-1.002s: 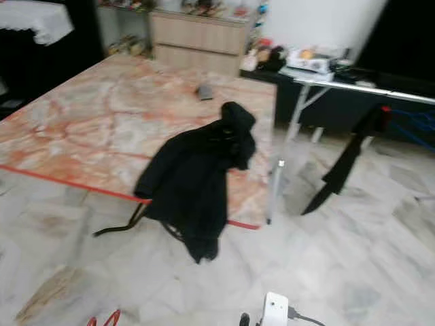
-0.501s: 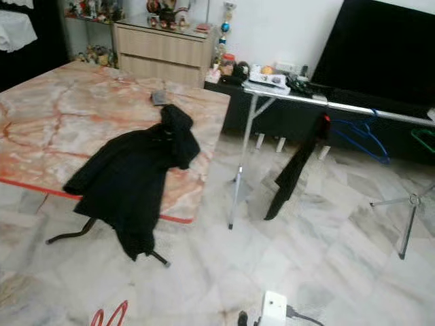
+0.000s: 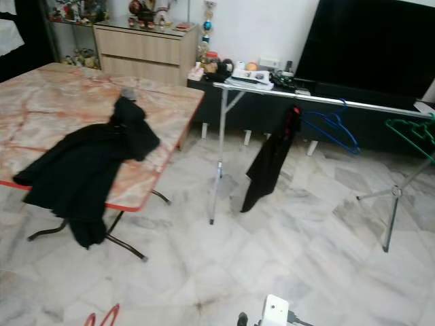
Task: Hang hanger
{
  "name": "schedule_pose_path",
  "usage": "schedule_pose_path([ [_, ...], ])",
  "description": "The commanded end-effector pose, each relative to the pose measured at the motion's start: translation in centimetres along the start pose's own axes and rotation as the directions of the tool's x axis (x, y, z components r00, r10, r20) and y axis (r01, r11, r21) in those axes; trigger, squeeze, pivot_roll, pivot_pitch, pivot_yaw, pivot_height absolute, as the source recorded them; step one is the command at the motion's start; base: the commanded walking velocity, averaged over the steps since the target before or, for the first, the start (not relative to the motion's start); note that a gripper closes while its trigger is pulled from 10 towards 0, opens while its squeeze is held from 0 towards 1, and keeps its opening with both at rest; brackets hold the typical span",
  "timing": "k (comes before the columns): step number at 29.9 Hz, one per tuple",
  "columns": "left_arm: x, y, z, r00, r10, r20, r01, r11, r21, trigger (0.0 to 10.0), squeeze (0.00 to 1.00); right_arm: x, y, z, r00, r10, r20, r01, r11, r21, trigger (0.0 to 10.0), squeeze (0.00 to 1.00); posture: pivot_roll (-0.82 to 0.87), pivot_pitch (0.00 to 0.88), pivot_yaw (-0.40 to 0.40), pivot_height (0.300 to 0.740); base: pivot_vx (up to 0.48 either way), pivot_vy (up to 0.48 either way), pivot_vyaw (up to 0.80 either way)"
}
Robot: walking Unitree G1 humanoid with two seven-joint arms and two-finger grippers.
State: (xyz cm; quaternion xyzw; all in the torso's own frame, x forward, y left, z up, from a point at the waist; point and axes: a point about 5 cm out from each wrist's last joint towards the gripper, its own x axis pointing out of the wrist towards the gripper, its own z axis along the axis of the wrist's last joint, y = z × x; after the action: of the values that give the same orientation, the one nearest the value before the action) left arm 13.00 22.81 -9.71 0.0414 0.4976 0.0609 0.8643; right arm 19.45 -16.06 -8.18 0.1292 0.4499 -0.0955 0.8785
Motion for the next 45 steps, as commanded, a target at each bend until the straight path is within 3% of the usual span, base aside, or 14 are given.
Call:
schedule_pose_path([
  [1, -0.5, -1.0, -2.5, 0.996, -0.034, -0.079, 0.033, 0.999, -0.013, 10.0, 0.00, -0.1, -0.2, -0.4, 1.000, -0.009, 0.000, 0.009, 1.000, 0.009, 10.0, 0.00, 0.09, 0.000, -0.070, 0.740, 0.000, -0.341, 0.00],
  [9, -0.9, -1.2, -3.9, 0.994, -0.047, -0.103, 0.046, 0.999, -0.003, 10.0, 0.00, -0.3, -0.8, -1.3, 0.999, -0.033, 0.001, 0.032, 0.999, 0.033, 10.0, 0.00, 0.10, 0.013, -0.073, 0.740, 0.000, -0.340, 0.00],
  [21, -1.0, -1.0, -4.0, 0.994, -0.044, -0.100, 0.045, 0.999, 0.009, 10.0, 0.00, -0.5, -0.9, -2.0, 0.999, -0.045, 0.013, 0.044, 0.997, 0.061, 10.0, 0.00, 0.08, 0.000, -0.061, 0.740, 0.000, -0.336, 0.00],
  [22, -1.0, -1.0, -4.1, 0.994, -0.044, -0.101, 0.045, 0.999, 0.011, 10.0, 0.00, -0.5, -1.2, -1.9, 0.999, -0.049, 0.015, 0.048, 0.997, 0.063, 10.0, 0.00, 0.08, 0.000, -0.060, 0.740, 0.000, -0.326, 0.00],
  [23, -1.1, -1.0, -4.2, 0.994, -0.041, -0.105, 0.043, 0.999, 0.013, 10.0, 0.00, -0.5, -2.8, -1.1, 0.998, -0.065, 0.027, 0.063, 0.995, 0.072, 10.0, 0.00, 0.09, 0.000, -0.060, 0.740, 0.000, 0.000, 0.00],
  [26, -1.1, -0.9, -4.4, 0.993, -0.034, -0.109, 0.036, 0.999, 0.010, 10.0, 0.00, -0.6, -3.7, -0.8, 0.997, -0.073, 0.030, 0.071, 0.995, 0.073, 10.0, 0.00, 0.10, 0.000, -0.065, 0.740, 0.000, 0.000, 0.00],
  [44, -1.2, -0.1, -3.6, 0.998, 0.059, -0.003, -0.059, 0.997, 0.044, 10.0, 0.00, -0.2, -2.9, 1.1, 0.996, -0.033, 0.079, 0.025, 0.994, 0.107, 10.0, 0.00, 0.07, 0.000, -0.046, 0.740, 0.000, 0.000, 0.00],
  [45, 0.0, 1.2, 4.2, 0.967, 0.075, 0.242, -0.092, 0.994, 0.058, 10.0, 0.00, -0.2, -3.0, 1.6, 0.995, -0.027, 0.101, 0.016, 0.994, 0.109, 10.0, 0.00, 0.07, 0.000, -0.048, 0.740, 0.000, 0.000, 0.00],
])
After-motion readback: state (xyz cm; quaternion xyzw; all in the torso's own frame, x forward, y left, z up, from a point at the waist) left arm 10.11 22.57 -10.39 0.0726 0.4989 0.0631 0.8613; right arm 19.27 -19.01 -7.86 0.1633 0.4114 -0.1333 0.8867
